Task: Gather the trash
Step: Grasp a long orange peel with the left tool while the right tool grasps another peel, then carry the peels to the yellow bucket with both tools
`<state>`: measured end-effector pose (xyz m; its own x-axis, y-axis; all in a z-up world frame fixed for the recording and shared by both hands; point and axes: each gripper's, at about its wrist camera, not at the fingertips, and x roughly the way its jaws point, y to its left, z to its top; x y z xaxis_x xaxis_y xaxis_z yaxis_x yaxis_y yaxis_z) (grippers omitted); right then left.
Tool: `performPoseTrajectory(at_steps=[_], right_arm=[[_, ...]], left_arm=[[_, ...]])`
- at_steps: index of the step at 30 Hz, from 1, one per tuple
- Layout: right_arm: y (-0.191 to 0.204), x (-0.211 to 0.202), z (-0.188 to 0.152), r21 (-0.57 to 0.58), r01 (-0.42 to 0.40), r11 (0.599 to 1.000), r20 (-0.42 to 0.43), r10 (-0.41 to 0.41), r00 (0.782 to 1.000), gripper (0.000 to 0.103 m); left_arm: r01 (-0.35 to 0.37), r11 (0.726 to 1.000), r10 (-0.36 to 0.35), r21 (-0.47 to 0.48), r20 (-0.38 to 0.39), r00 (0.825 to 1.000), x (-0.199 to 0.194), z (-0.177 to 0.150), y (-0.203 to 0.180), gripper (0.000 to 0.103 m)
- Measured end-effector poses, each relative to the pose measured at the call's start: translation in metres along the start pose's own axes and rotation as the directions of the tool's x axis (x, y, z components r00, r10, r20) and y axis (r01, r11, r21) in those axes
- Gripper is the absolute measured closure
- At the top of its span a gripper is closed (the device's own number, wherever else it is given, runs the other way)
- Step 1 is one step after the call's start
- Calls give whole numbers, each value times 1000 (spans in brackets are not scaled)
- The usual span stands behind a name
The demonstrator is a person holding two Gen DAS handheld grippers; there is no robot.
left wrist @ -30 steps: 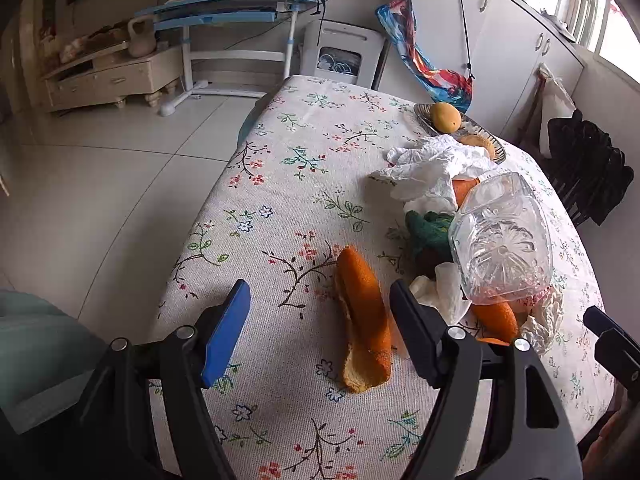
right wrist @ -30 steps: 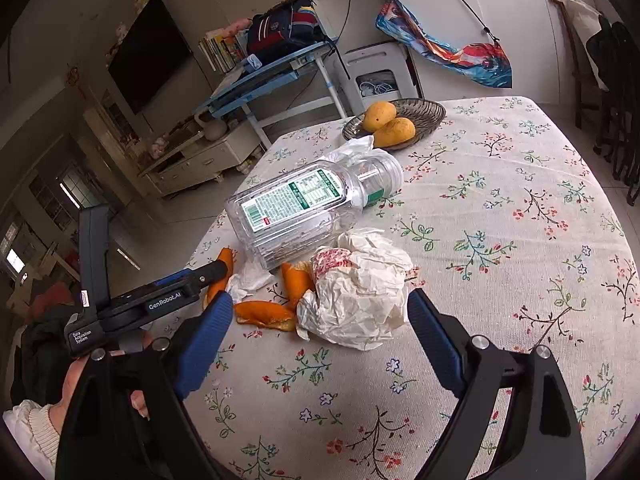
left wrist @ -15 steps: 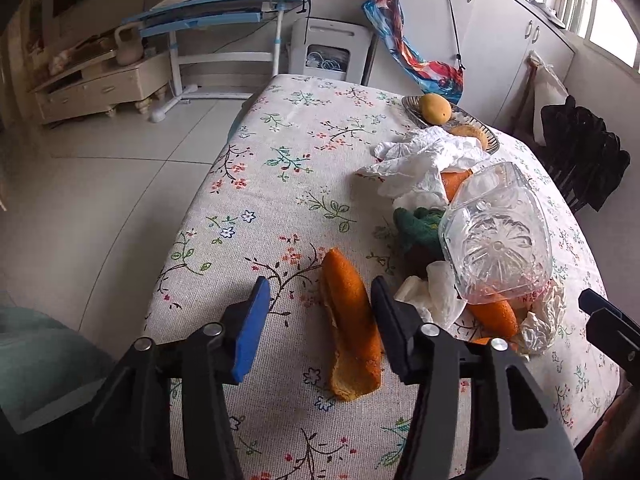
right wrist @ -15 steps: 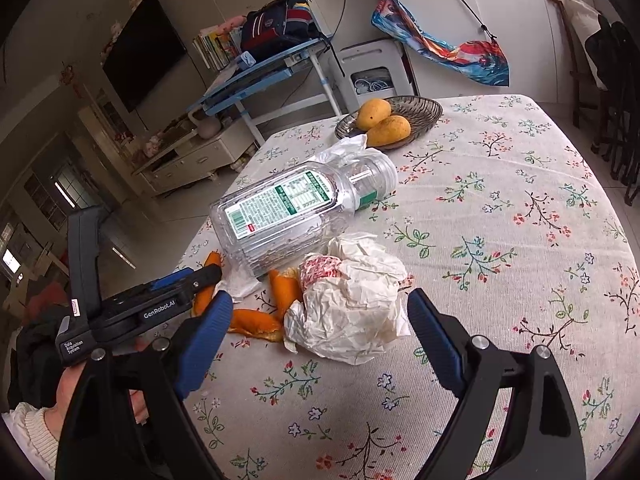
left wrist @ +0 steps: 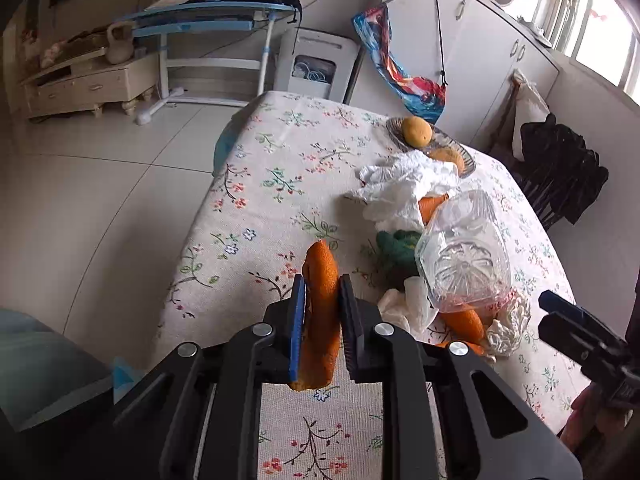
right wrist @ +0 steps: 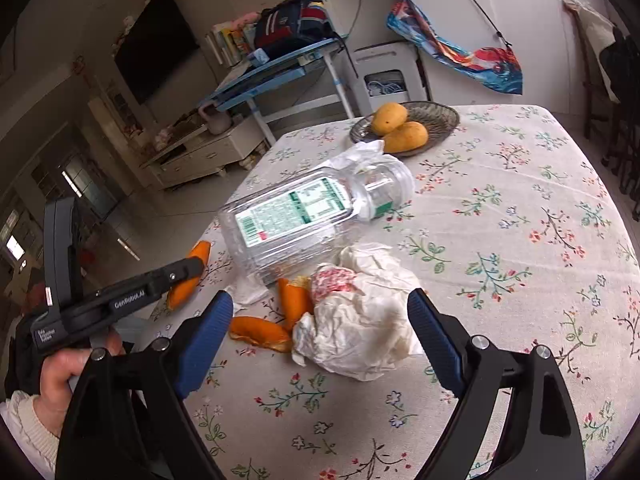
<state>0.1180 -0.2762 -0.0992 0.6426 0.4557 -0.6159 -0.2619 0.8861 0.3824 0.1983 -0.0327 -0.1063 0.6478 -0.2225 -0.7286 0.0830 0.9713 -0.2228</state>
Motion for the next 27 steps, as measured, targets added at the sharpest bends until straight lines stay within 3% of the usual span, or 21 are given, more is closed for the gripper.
performPoseTrajectory(at_steps=[8, 14, 21, 27], right_arm=[[41, 15, -8, -161, -160, 974, -80, 148, 986, 18], [55, 29, -14, -215, -213, 953, -140, 186, 973, 19], [60, 57, -15, -283, -173, 943, -202, 118, 972, 25], [58, 63, -17, -341, -120, 932, -229, 41, 973, 44]], left_arm=[[25, 999, -22, -33, 70, 997, -20, 14, 10, 87], [39, 998, -35, -44, 88, 996, -24, 18, 11, 87], [50, 998, -46, -42, 95, 994, -25, 21, 11, 87], [49, 998, -45, -41, 91, 995, -24, 22, 10, 86]])
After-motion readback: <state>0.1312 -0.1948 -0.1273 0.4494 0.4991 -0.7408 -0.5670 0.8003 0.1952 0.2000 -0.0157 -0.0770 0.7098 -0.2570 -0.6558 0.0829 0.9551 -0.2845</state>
